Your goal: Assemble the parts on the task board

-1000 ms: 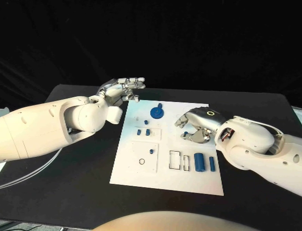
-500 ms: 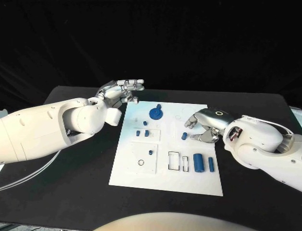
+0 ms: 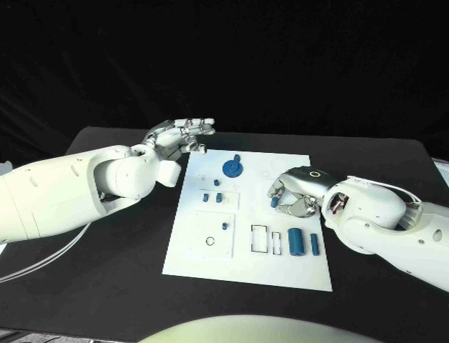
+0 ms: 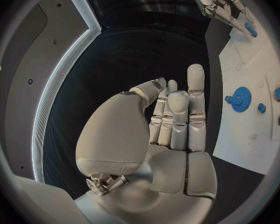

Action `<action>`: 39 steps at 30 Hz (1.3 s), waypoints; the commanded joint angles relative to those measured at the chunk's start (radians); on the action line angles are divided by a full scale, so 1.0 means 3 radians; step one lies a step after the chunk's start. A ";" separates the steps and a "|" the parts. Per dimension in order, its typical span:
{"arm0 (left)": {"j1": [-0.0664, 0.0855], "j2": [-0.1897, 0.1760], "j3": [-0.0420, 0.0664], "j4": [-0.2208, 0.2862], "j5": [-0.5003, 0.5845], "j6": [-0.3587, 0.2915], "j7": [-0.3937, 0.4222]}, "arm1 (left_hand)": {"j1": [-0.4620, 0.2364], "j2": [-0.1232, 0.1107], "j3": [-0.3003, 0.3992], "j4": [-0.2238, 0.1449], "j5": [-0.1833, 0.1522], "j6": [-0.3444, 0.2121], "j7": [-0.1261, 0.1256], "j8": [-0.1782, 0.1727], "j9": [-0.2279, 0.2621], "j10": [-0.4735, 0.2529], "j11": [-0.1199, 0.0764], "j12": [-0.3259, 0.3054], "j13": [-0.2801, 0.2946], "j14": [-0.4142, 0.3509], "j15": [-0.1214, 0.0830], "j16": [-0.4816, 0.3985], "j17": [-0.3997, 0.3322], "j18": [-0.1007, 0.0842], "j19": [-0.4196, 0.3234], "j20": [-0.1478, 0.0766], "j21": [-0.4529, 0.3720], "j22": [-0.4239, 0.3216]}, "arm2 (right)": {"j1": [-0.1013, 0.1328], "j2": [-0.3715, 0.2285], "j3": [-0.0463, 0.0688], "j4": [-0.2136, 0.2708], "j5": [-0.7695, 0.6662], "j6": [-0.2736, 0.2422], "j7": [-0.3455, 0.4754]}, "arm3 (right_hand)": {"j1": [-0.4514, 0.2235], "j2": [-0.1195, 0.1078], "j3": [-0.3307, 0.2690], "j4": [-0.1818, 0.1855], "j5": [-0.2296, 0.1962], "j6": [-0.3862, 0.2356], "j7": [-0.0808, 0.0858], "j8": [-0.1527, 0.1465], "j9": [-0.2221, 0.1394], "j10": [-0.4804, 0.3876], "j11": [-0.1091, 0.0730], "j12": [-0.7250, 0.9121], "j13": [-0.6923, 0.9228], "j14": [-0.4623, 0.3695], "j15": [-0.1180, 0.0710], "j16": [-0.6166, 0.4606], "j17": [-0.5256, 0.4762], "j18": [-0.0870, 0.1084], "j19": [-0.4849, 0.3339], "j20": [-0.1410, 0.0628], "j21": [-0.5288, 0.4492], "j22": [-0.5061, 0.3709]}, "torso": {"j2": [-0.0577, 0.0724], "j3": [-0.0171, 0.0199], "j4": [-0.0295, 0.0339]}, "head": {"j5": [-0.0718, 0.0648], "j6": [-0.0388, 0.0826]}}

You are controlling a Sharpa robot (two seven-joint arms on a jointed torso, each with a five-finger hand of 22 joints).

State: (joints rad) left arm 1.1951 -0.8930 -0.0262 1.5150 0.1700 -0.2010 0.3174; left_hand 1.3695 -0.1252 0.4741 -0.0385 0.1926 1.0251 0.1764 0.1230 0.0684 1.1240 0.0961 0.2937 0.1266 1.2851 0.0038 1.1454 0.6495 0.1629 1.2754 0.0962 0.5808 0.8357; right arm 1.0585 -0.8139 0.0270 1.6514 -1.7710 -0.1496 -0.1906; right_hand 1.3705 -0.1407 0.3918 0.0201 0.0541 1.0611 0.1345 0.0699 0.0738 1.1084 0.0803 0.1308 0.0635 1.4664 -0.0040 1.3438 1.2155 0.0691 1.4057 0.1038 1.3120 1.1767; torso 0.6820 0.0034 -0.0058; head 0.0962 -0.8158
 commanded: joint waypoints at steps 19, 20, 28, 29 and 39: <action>0.0001 0.0001 0.0001 0.0000 -0.0041 0.0059 -0.0004 | 0.0000 0.0014 0.0007 -0.0021 -0.0011 -0.0027 -0.0001 0.0016 -0.0002 -0.0022 -0.0010 0.0021 0.0005 -0.0030 0.0004 -0.0019 -0.0003 0.0062 -0.0018 0.0016 -0.0023 -0.0003 | -0.0007 0.0101 -0.0012 -0.0104 -0.0192 0.0042 -0.0056 | 0.0042 0.0195 0.0205 0.0020 -0.0013 0.0414 -0.0096 0.0132 0.0085 0.0431 -0.0107 0.0038 0.0016 0.0172 -0.0082 0.0068 0.0101 0.0034 0.0070 -0.0080 0.0071 0.0116 | -0.0003 -0.0001 0.0004 | -0.0014 -0.0010; 0.0001 0.0001 0.0001 0.0000 -0.0041 0.0059 -0.0005 | 0.0000 0.0014 0.0007 -0.0021 -0.0011 -0.0027 -0.0001 0.0016 -0.0002 -0.0022 -0.0010 0.0021 0.0005 -0.0030 0.0004 -0.0019 -0.0003 0.0062 -0.0018 0.0016 -0.0023 -0.0003 | -0.0007 0.0105 -0.0013 -0.0106 -0.0201 0.0038 -0.0062 | 0.0044 0.0199 0.0208 0.0018 -0.0013 0.0420 -0.0098 0.0134 0.0088 0.0438 -0.0110 0.0035 0.0015 0.0172 -0.0085 0.0070 0.0103 0.0033 0.0071 -0.0083 0.0072 0.0117 | -0.0003 -0.0001 0.0005 | -0.0016 -0.0010; 0.0001 0.0001 0.0001 -0.0013 -0.0041 0.0059 -0.0012 | 0.0000 0.0014 0.0007 -0.0021 -0.0011 -0.0027 -0.0001 0.0016 -0.0002 -0.0022 -0.0010 0.0021 0.0005 -0.0030 0.0004 -0.0019 -0.0003 0.0062 -0.0018 0.0016 -0.0023 -0.0003 | -0.0006 0.0047 -0.0005 -0.0013 -0.0188 -0.0115 -0.0061 | 0.0055 0.0209 0.0220 0.0008 -0.0012 0.0429 -0.0100 0.0135 0.0095 0.0452 -0.0114 0.0024 0.0013 0.0172 -0.0092 0.0072 0.0106 0.0032 0.0074 -0.0090 0.0076 0.0123 | -0.0005 0.0000 -0.0002 | -0.0006 -0.0010; 0.0001 0.0001 0.0001 -0.0015 -0.0041 0.0059 -0.0012 | 0.0000 0.0014 0.0007 -0.0021 -0.0011 -0.0027 -0.0001 0.0016 -0.0002 -0.0022 -0.0010 0.0021 0.0005 -0.0030 0.0004 -0.0019 -0.0003 0.0062 -0.0018 0.0016 -0.0023 -0.0003 | -0.0004 0.0035 0.0001 0.0007 -0.0177 -0.0132 -0.0058 | 0.0055 0.0209 0.0220 0.0008 -0.0012 0.0429 -0.0100 0.0135 0.0095 0.0452 -0.0114 0.0024 0.0013 0.0172 -0.0092 0.0072 0.0106 0.0032 0.0074 -0.0090 0.0076 0.0123 | -0.0007 0.0000 -0.0003 | -0.0006 -0.0010; -0.0001 0.0005 -0.0001 -0.0031 -0.0041 0.0063 -0.0016 | 0.0001 0.0014 0.0006 -0.0026 -0.0012 -0.0029 0.0000 0.0018 -0.0002 -0.0027 -0.0009 0.0029 0.0006 -0.0034 0.0004 -0.0023 -0.0016 0.0062 -0.0019 0.0016 -0.0023 -0.0003 | 0.0073 -0.0111 0.0073 0.0260 0.0011 -0.0225 -0.0050 | 0.0055 0.0205 0.0221 0.0005 -0.0011 0.0428 -0.0096 0.0133 0.0096 0.0453 -0.0113 0.0018 0.0012 0.0172 -0.0093 0.0075 0.0109 0.0030 0.0078 -0.0092 0.0082 0.0133 | -0.0005 -0.0001 -0.0001 | -0.0012 -0.0001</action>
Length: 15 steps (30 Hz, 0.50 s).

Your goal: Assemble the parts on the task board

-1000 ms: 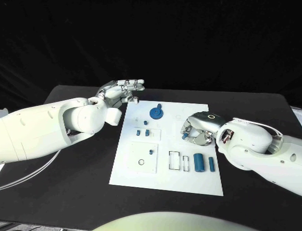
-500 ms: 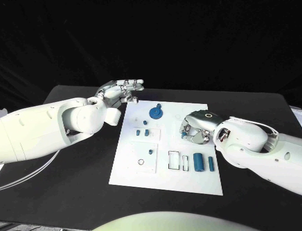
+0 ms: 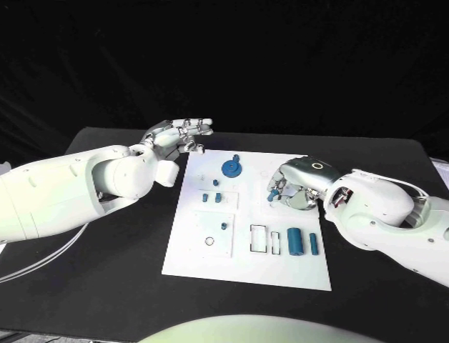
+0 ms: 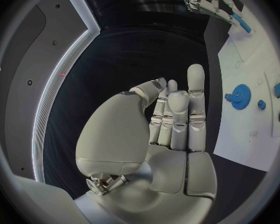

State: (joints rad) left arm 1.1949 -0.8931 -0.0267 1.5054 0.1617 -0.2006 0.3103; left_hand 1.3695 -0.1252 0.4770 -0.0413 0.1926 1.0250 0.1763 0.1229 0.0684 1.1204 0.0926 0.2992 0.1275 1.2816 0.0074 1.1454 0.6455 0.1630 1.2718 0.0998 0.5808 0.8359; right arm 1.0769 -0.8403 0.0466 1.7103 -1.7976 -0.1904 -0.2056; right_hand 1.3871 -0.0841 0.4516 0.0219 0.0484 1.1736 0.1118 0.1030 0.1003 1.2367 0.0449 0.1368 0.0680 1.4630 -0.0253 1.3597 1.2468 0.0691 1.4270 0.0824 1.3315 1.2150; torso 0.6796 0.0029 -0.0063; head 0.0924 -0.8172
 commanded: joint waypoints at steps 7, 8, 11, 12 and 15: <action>-0.0003 0.0010 0.0000 0.0002 -0.0014 0.0069 0.0004 | 0.0001 0.0014 -0.0003 -0.0017 -0.0012 -0.0029 0.0000 0.0018 -0.0002 -0.0015 0.0003 0.0010 0.0003 -0.0023 -0.0008 -0.0023 -0.0003 0.0062 -0.0007 0.0004 -0.0023 -0.0003 | 0.0025 0.0007 0.0028 0.0250 0.0191 -0.0123 0.0044 | 0.0000 0.0014 0.0023 -0.0003 0.0008 0.0053 -0.0016 0.0022 0.0009 0.0026 0.0006 -0.0006 -0.0003 0.0184 -0.0022 0.0024 0.0008 0.0030 0.0008 -0.0023 0.0018 0.0006 | 0.0007 0.0002 0.0003 | 0.0011 0.0001; -0.0004 0.0013 0.0000 0.0002 -0.0014 0.0073 0.0003 | 0.0001 0.0014 -0.0003 -0.0017 -0.0012 -0.0029 0.0000 0.0018 -0.0002 -0.0015 0.0003 0.0010 0.0003 -0.0023 -0.0008 -0.0023 -0.0003 0.0062 -0.0007 0.0004 -0.0023 -0.0003 | 0.0017 0.0043 0.0029 0.0292 0.0205 -0.0127 0.0062 | 0.0000 0.0014 0.0023 -0.0003 0.0008 0.0053 -0.0016 0.0022 0.0009 0.0026 0.0006 -0.0006 -0.0003 0.0184 -0.0022 0.0024 0.0008 0.0030 0.0008 -0.0023 0.0018 0.0006 | 0.0007 0.0000 0.0004 | 0.0016 -0.0001; -0.0004 0.0017 0.0000 0.0003 -0.0014 0.0079 0.0001 | 0.0000 0.0014 -0.0004 -0.0019 -0.0012 -0.0031 0.0002 0.0018 -0.0002 -0.0019 0.0004 0.0013 0.0003 -0.0024 -0.0007 -0.0024 -0.0006 0.0062 -0.0008 0.0005 -0.0023 -0.0003 | -0.0018 0.0137 0.0026 0.0364 0.0216 -0.0143 0.0105 | 0.0003 0.0014 0.0025 -0.0005 0.0009 0.0052 -0.0012 0.0020 0.0009 0.0027 0.0008 -0.0010 -0.0004 0.0184 -0.0022 0.0023 0.0006 0.0031 0.0007 -0.0025 0.0017 0.0004 | 0.0003 -0.0002 0.0004 | 0.0029 -0.0008; -0.0004 0.0018 0.0000 0.0002 -0.0014 0.0080 0.0001 | -0.0001 0.0014 -0.0005 -0.0020 -0.0013 -0.0033 0.0002 0.0018 -0.0002 -0.0021 0.0005 0.0014 0.0003 -0.0025 -0.0007 -0.0024 -0.0008 0.0062 -0.0008 0.0005 -0.0024 -0.0003 | -0.0033 0.0176 0.0024 0.0381 0.0218 -0.0146 0.0120 | 0.0003 0.0014 0.0026 -0.0006 0.0009 0.0052 -0.0011 0.0020 0.0010 0.0027 0.0008 -0.0012 -0.0004 0.0184 -0.0022 0.0023 0.0006 0.0031 0.0007 -0.0025 0.0017 0.0004 | 0.0003 -0.0002 0.0003 | 0.0034 -0.0010; -0.0005 0.0026 0.0000 0.0002 -0.0014 0.0083 0.0000 | -0.0001 0.0014 -0.0005 -0.0020 -0.0013 -0.0033 0.0002 0.0018 -0.0002 -0.0021 0.0005 0.0014 0.0003 -0.0025 -0.0007 -0.0024 -0.0008 0.0062 -0.0008 0.0005 -0.0024 -0.0003 | -0.0077 0.0295 0.0017 0.0407 0.0205 -0.0147 0.0155 | 0.0006 0.0012 0.0028 -0.0010 0.0010 0.0050 -0.0008 0.0017 0.0010 0.0027 0.0010 -0.0017 -0.0005 0.0183 -0.0021 0.0023 0.0006 0.0031 0.0006 -0.0026 0.0015 0.0001 | 0.0005 -0.0001 0.0005 | 0.0050 -0.0014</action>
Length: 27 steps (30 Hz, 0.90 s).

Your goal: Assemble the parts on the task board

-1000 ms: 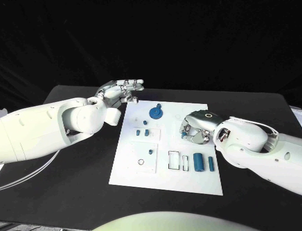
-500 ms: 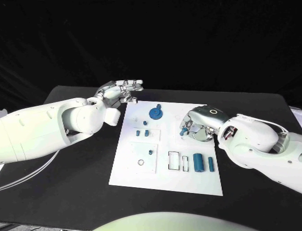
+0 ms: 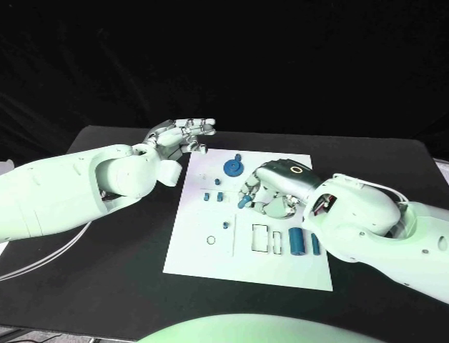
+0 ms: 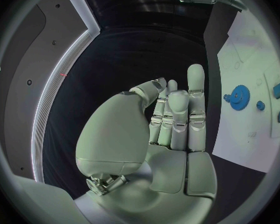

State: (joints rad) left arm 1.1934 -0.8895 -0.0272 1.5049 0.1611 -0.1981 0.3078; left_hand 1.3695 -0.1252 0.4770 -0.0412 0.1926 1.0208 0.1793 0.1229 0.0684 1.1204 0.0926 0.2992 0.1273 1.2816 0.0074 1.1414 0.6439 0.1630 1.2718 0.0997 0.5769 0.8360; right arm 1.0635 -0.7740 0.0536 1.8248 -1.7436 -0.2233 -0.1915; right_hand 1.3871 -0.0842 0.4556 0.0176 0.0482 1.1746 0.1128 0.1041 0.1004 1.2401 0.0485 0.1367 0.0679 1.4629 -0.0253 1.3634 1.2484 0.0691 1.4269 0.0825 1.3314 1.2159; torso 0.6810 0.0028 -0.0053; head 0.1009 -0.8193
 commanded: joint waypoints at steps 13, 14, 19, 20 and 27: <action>0.0001 0.0041 0.0002 0.0017 -0.0012 0.0079 0.0006 | -0.0001 0.0014 -0.0005 -0.0020 -0.0013 -0.0019 -0.0008 0.0018 -0.0002 -0.0021 0.0005 0.0014 0.0004 -0.0025 -0.0007 -0.0011 -0.0003 0.0062 -0.0008 0.0005 -0.0011 -0.0004 | -0.0213 0.0471 -0.0107 -0.0206 0.0007 0.0081 0.0229 | 0.0011 0.0011 0.0022 -0.0005 0.0013 0.0040 -0.0002 0.0006 0.0012 0.0011 0.0005 -0.0034 -0.0008 0.0182 -0.0018 0.0008 -0.0005 0.0032 0.0003 -0.0029 0.0010 -0.0011 | 0.0002 -0.0004 -0.0003 | 0.0064 -0.0042; 0.0001 0.0042 0.0002 0.0018 -0.0012 0.0079 0.0007 | -0.0001 0.0014 -0.0005 -0.0020 -0.0013 -0.0019 -0.0008 0.0018 -0.0002 -0.0021 0.0005 0.0014 0.0004 -0.0025 -0.0007 -0.0011 -0.0003 0.0062 -0.0008 0.0005 -0.0011 -0.0004 | -0.0226 0.0491 -0.0115 -0.0232 0.0008 0.0090 0.0235 | 0.0011 0.0011 0.0022 -0.0005 0.0013 0.0040 -0.0002 0.0006 0.0012 0.0011 0.0005 -0.0034 -0.0008 0.0182 -0.0018 0.0008 -0.0005 0.0032 0.0003 -0.0029 0.0010 -0.0011 | 0.0002 -0.0003 -0.0003 | 0.0066 -0.0044; 0.0001 0.0051 0.0002 0.0018 -0.0012 0.0081 0.0007 | -0.0001 0.0014 -0.0005 -0.0020 -0.0013 -0.0019 -0.0008 0.0018 -0.0002 -0.0021 0.0005 0.0014 0.0004 -0.0025 -0.0007 -0.0011 -0.0003 0.0062 -0.0008 0.0005 -0.0011 -0.0004 | -0.0283 0.0567 -0.0142 -0.0344 -0.0007 0.0138 0.0245 | 0.0014 0.0012 0.0026 -0.0010 0.0014 0.0035 0.0002 0.0001 0.0012 0.0009 0.0008 -0.0044 -0.0009 0.0182 -0.0016 0.0009 -0.0003 0.0033 0.0001 -0.0029 0.0008 -0.0012 | 0.0003 -0.0002 0.0001 | 0.0067 -0.0056; 0.0001 0.0054 0.0002 0.0018 -0.0012 0.0082 0.0007 | -0.0001 0.0014 -0.0005 -0.0020 -0.0013 -0.0019 -0.0008 0.0018 -0.0002 -0.0021 0.0005 0.0014 0.0004 -0.0025 -0.0007 -0.0011 -0.0003 0.0062 -0.0008 0.0005 -0.0011 -0.0004 | -0.0298 0.0587 -0.0147 -0.0372 -0.0014 0.0152 0.0245 | 0.0014 0.0012 0.0026 -0.0010 0.0014 0.0035 0.0002 0.0001 0.0012 0.0009 0.0008 -0.0044 -0.0009 0.0182 -0.0016 0.0009 -0.0003 0.0033 0.0001 -0.0029 0.0008 -0.0012 | 0.0003 -0.0001 0.0002 | 0.0071 -0.0059; 0.0001 0.0055 0.0002 0.0015 -0.0012 0.0084 0.0007 | -0.0003 0.0015 -0.0006 -0.0021 -0.0013 -0.0021 -0.0006 0.0019 -0.0002 -0.0026 0.0007 0.0019 0.0004 -0.0027 -0.0005 -0.0012 -0.0007 0.0061 -0.0009 0.0005 -0.0011 -0.0004 | -0.0322 0.0620 -0.0155 -0.0427 -0.0053 0.0190 0.0229 | 0.0014 0.0012 0.0026 -0.0010 0.0014 0.0035 0.0002 0.0001 0.0012 0.0009 0.0008 -0.0044 -0.0009 0.0182 -0.0016 0.0009 -0.0003 0.0033 0.0001 -0.0029 0.0008 -0.0012 | -0.0001 -0.0001 -0.0003 | 0.0078 -0.0069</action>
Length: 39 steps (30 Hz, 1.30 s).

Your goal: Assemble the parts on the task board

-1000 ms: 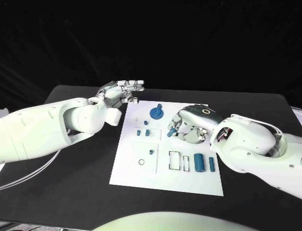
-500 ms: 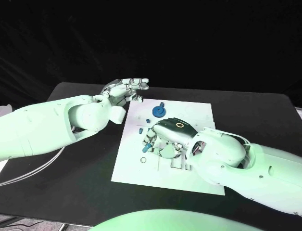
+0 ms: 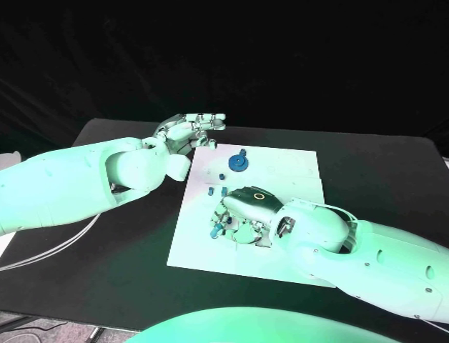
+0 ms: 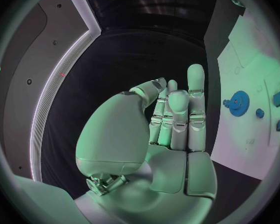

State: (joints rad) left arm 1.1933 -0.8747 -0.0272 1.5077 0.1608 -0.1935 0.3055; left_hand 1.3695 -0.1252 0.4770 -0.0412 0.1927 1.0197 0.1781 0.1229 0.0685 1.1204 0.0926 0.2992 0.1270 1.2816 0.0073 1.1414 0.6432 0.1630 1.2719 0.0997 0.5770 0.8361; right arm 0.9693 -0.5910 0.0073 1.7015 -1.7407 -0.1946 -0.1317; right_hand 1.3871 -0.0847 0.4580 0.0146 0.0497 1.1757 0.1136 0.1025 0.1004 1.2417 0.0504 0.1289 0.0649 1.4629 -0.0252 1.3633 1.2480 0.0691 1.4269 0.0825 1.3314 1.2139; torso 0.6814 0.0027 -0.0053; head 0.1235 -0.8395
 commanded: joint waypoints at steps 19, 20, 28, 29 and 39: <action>0.0002 -0.0007 0.0002 0.0014 -0.0011 0.0066 0.0013 | -0.0003 0.0015 -0.0006 -0.0021 -0.0013 -0.0018 -0.0002 0.0019 -0.0002 -0.0026 0.0007 0.0019 0.0005 -0.0027 -0.0005 -0.0012 -0.0004 0.0061 -0.0009 0.0006 -0.0011 -0.0004 | -0.0014 0.0083 -0.0012 -0.0107 -0.0238 0.0226 -0.0107 | 0.0006 0.0013 0.0017 0.0000 0.0005 0.0024 0.0006 -0.0001 0.0013 0.0001 0.0009 -0.0032 0.0001 0.0181 -0.0010 0.0013 0.0003 0.0032 0.0002 -0.0031 0.0011 -0.0001 | -0.0001 -0.0002 -0.0003 | -0.0003 -0.0005; 0.0002 -0.0007 0.0002 0.0014 -0.0011 0.0066 0.0013 | -0.0003 0.0015 -0.0006 -0.0021 -0.0013 -0.0018 -0.0002 0.0019 -0.0002 -0.0026 0.0007 0.0019 0.0005 -0.0027 -0.0005 -0.0012 -0.0004 0.0061 -0.0009 0.0006 -0.0011 -0.0004 | -0.0014 0.0088 -0.0013 -0.0113 -0.0247 0.0229 -0.0111 | 0.0006 0.0013 0.0017 0.0000 0.0005 0.0024 0.0006 -0.0001 0.0013 0.0001 0.0009 -0.0032 0.0001 0.0181 -0.0010 0.0013 0.0003 0.0032 0.0002 -0.0031 0.0011 -0.0001 | -0.0001 -0.0002 -0.0003 | -0.0003 -0.0005; 0.0002 -0.0009 0.0002 0.0016 -0.0011 0.0066 0.0012 | -0.0003 0.0015 -0.0006 -0.0021 -0.0013 -0.0018 -0.0002 0.0019 -0.0002 -0.0026 0.0007 0.0019 0.0005 -0.0027 -0.0005 -0.0012 -0.0004 0.0061 -0.0009 0.0006 -0.0011 -0.0004 | -0.0015 0.0143 -0.0032 -0.0142 -0.0372 0.0261 -0.0166 | 0.0004 0.0012 0.0017 0.0000 0.0005 0.0024 0.0007 -0.0002 0.0014 0.0002 0.0009 -0.0033 0.0001 0.0181 -0.0010 0.0013 0.0004 0.0032 0.0001 -0.0031 0.0010 -0.0002 | -0.0001 -0.0001 -0.0002 | -0.0007 -0.0008; 0.0002 -0.0009 0.0002 0.0016 -0.0011 0.0066 0.0011 | -0.0003 0.0015 -0.0006 -0.0021 -0.0013 -0.0018 -0.0002 0.0019 -0.0002 -0.0026 0.0007 0.0019 0.0005 -0.0027 -0.0005 -0.0012 -0.0004 0.0061 -0.0009 0.0006 -0.0011 -0.0004 | -0.0015 0.0147 -0.0033 -0.0141 -0.0380 0.0263 -0.0170 | 0.0004 0.0012 0.0017 0.0000 0.0005 0.0024 0.0007 -0.0002 0.0014 0.0002 0.0009 -0.0033 0.0001 0.0181 -0.0010 0.0013 0.0004 0.0032 0.0001 -0.0031 0.0010 -0.0002 | -0.0001 -0.0001 -0.0002 | -0.0007 -0.0008; 0.0002 -0.0010 0.0002 0.0018 -0.0011 0.0059 0.0011 | -0.0008 0.0017 -0.0008 -0.0022 -0.0014 -0.0020 -0.0001 0.0021 -0.0002 -0.0032 0.0008 0.0027 0.0006 -0.0030 -0.0004 -0.0012 -0.0010 0.0061 -0.0011 0.0007 -0.0012 -0.0004 | -0.0014 0.0184 -0.0055 -0.0154 -0.0326 0.0286 -0.0152 | -0.0201 -0.0184 -0.0121 0.0079 0.0021 -0.0224 0.0108 -0.0142 -0.0039 -0.0253 0.0111 -0.0217 -0.0014 0.0155 0.0076 -0.0052 -0.0096 0.0044 -0.0046 0.0032 -0.0059 -0.0095 | -0.0003 -0.0001 -0.0006 | -0.0002 -0.0015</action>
State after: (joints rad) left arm 1.1933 -0.8783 -0.0271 1.5101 0.1604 -0.1922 0.3045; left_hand 1.3695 -0.1252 0.4741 -0.0441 0.1926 1.0196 0.1779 0.1229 0.0684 1.1169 0.0962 0.3051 0.1275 1.2817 0.0073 1.1415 0.6410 0.1630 1.2719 0.0997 0.5770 0.8361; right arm 0.9679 -0.5366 -0.0067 1.6601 -1.8305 -0.1392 -0.1688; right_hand 1.3400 -0.1338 0.4279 0.0374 0.0525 1.1201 0.1455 0.0694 0.0976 1.1737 0.0805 0.0668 0.0602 1.4668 -0.0064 1.3496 1.2218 0.0691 1.4174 0.0919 1.3166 1.1882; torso 0.6810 0.0022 -0.0065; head 0.1224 -0.8434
